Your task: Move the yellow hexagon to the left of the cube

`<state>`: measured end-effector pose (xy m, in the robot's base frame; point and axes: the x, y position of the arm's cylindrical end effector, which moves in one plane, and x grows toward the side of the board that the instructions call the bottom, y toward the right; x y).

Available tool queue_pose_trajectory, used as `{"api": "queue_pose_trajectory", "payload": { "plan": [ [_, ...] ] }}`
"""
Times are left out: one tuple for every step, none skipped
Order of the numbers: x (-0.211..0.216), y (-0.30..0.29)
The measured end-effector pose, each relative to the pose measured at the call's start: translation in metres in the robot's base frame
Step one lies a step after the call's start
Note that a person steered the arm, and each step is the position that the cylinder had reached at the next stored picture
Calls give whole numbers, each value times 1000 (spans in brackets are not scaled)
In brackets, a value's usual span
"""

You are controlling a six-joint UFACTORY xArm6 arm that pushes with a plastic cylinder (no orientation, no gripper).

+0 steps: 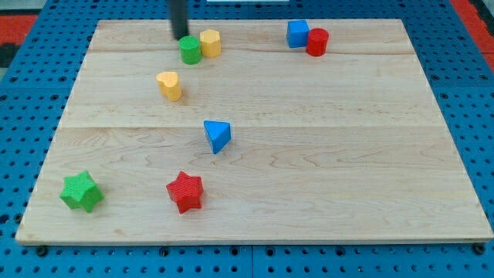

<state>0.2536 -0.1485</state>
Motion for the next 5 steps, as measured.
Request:
{"api": "queue_pose_trajectory", "payload": {
  "plan": [
    [17,30],
    [17,44],
    [-6,36],
    [-10,68],
    [-2,82]
  ]
}}
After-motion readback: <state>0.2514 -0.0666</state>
